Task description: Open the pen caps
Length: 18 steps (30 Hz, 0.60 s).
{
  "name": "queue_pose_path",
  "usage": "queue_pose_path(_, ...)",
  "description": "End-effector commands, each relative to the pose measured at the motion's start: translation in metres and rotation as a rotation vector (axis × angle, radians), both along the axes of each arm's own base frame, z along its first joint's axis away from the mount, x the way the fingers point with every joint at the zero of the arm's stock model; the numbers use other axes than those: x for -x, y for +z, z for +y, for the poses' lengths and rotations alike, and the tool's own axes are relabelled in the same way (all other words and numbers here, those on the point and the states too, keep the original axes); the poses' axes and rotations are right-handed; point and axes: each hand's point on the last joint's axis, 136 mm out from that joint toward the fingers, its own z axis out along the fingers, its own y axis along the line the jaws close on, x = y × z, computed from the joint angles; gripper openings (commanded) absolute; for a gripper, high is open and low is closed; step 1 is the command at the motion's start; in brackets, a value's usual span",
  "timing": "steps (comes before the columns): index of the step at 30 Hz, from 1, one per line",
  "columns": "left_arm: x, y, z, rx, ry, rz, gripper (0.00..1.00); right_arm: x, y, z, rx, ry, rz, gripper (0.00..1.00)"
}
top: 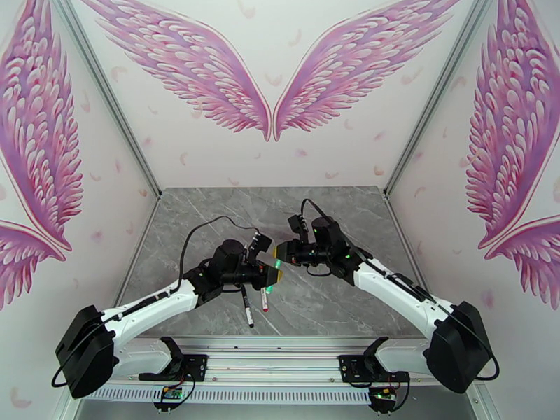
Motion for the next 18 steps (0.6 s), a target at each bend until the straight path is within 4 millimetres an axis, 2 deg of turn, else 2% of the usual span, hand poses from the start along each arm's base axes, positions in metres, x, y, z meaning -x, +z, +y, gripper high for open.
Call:
queue_pose_path(1, 0.017, -0.037, 0.004, -0.148, -0.036, 0.053, 0.10, -0.015, 0.037, -0.015, -0.014, -0.085, -0.118, 0.13)
queue_pose_path(4, 0.021, -0.043, 0.002, -0.221, -0.041, 0.030, 0.08, -0.024, 0.035, -0.030, 0.060, -0.170, -0.135, 0.12)
queue_pose_path(7, 0.025, -0.042, -0.002, -0.210, -0.066, 0.038, 0.07, -0.030, 0.036, -0.039, 0.090, -0.215, -0.154, 0.11)
queue_pose_path(13, 0.038, -0.028, -0.013, -0.102, -0.146, 0.084, 0.05, -0.027, 0.046, -0.037, 0.034, -0.162, -0.196, 0.10)
queue_pose_path(18, 0.026, -0.027, -0.003, -0.124, -0.066, 0.051, 0.05, -0.026, 0.038, -0.045, 0.080, -0.164, -0.179, 0.11)
